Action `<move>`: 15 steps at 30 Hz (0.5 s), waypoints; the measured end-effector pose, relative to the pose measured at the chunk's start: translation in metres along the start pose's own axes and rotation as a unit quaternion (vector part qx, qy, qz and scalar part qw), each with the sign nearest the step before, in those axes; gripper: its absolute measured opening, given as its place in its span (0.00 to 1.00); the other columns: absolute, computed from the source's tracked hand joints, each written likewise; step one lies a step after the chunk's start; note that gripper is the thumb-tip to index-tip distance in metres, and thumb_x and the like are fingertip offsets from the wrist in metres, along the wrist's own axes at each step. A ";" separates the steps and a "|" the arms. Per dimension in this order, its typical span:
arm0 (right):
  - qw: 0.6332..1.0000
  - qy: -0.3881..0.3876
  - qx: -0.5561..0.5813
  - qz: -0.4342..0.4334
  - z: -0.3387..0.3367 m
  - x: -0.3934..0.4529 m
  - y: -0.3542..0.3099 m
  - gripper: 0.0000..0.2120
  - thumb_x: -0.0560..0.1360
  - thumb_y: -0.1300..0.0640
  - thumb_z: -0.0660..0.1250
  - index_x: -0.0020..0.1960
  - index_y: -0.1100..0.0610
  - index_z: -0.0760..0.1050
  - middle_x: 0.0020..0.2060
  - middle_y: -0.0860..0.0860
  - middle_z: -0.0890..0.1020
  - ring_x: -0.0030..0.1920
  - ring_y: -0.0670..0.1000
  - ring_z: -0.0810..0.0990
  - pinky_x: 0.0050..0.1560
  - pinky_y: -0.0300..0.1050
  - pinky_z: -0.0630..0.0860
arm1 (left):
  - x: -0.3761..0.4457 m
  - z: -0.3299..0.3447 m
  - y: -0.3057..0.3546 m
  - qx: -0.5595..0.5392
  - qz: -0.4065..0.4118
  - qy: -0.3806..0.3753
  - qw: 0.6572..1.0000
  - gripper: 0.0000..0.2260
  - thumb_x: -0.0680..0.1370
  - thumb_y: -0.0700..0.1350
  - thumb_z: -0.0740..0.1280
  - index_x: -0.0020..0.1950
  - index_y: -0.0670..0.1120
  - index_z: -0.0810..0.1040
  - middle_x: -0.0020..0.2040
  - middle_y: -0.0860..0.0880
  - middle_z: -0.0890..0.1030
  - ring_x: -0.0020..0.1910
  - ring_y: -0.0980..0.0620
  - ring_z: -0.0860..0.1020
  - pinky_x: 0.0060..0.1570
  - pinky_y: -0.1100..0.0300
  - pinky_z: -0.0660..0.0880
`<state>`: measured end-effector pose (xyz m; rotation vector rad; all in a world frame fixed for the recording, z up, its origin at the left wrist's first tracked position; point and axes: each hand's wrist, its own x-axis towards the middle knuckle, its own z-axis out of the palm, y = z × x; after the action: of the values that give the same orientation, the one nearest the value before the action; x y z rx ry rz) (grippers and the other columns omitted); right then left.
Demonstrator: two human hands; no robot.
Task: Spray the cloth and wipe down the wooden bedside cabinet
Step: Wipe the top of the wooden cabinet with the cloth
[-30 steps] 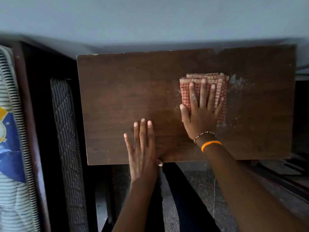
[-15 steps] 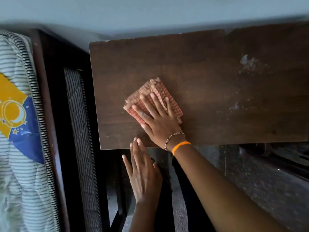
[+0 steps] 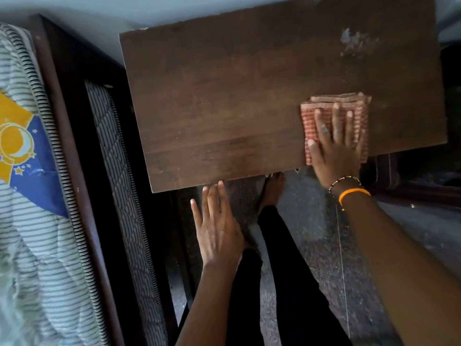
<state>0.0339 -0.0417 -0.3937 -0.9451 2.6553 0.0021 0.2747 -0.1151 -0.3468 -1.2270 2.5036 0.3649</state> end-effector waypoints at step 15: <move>0.960 -0.038 -0.020 -0.275 0.034 -0.061 -0.143 0.27 0.74 0.49 0.50 0.73 0.45 0.57 0.75 0.51 0.59 0.75 0.58 0.56 0.70 0.61 0.46 | -0.009 -0.025 0.005 -0.156 -0.090 -0.004 0.984 0.37 0.70 0.30 0.62 0.76 0.41 0.50 0.70 0.43 0.64 0.70 0.45 0.62 0.72 0.45 0.48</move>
<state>0.1765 -0.1122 -0.3929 -1.6275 2.2454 -0.0360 0.2712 -0.1150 -0.3197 -1.5504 2.3664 0.7360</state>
